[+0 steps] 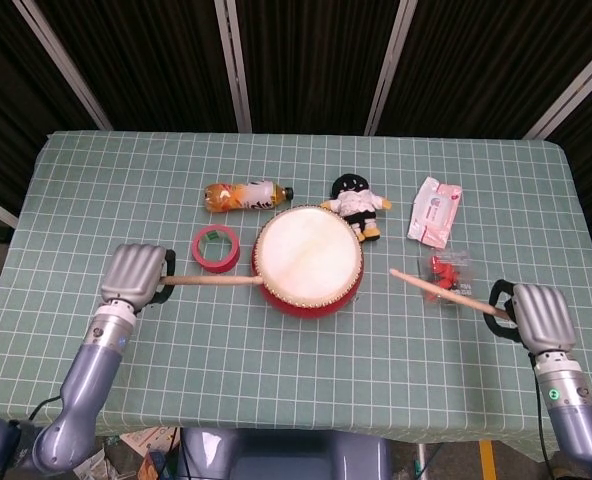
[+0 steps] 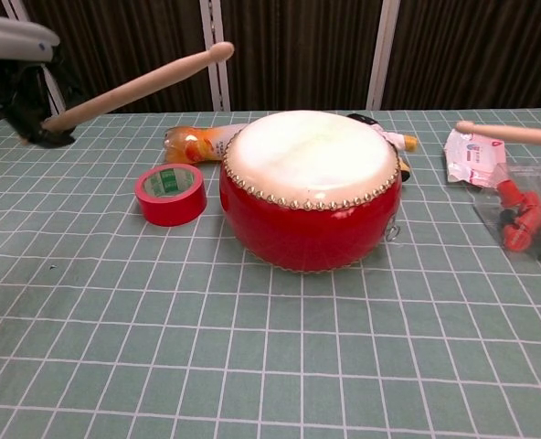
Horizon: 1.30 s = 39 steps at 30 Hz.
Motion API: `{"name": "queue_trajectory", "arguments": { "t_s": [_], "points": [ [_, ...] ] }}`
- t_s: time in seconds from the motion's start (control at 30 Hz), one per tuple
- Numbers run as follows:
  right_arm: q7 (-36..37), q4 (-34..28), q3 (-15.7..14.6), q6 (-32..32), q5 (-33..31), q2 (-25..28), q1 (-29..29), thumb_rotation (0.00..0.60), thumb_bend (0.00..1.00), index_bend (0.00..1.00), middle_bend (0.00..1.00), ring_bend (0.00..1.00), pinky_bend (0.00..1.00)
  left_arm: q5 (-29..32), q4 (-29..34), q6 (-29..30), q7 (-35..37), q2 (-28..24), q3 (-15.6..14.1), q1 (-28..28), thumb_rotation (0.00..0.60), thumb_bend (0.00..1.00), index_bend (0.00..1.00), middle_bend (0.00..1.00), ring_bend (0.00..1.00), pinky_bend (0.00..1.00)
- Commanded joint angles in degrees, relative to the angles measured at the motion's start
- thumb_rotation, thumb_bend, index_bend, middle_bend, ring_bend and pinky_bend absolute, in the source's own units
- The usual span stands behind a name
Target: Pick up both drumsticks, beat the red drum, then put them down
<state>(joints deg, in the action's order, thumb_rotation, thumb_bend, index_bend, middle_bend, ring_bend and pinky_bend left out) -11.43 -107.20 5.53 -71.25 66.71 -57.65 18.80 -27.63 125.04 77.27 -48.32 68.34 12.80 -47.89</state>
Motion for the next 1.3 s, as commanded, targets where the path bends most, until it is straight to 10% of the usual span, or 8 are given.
{"name": "queue_trajectory", "arguments": {
  "t_s": [0.03,0.97,1.17,1.3],
  "points": [
    [-0.05,0.52,-2.28,1.11,2.27,0.16,-1.3,0.6,0.62,1.0,1.0,1.0,1.0,-5.1,1.57,0.45,3.45,-0.05,-4.35,3.0,0.6,0.58,0.76,1.0,1.0,1.0],
    [-21.7,5.67,-6.85,6.46,-2.49,-10.95,1.36,0.6,0.62,0.97,1.0,1.0,0.99,-4.24,-14.08,-0.84,-1.04,16.25,-9.22,3.28,0.6,0.45,0.57,0.99,0.99,1.0],
    [-22.71,6.72,-7.0,7.49,-3.91,-11.2,1.86,0.6,0.62,0.75,0.87,0.91,0.85,-3.73,-16.37,-2.19,-2.3,18.14,-9.47,2.69,0.6,0.33,0.38,0.78,0.82,0.96],
    [-23.85,6.56,-7.31,7.94,-5.01,-11.01,2.1,0.6,0.6,0.58,0.69,0.73,0.73,-0.44,-14.29,-0.38,-5.7,17.45,-9.53,2.26,0.6,0.26,0.25,0.53,0.62,0.73]
  ]
}}
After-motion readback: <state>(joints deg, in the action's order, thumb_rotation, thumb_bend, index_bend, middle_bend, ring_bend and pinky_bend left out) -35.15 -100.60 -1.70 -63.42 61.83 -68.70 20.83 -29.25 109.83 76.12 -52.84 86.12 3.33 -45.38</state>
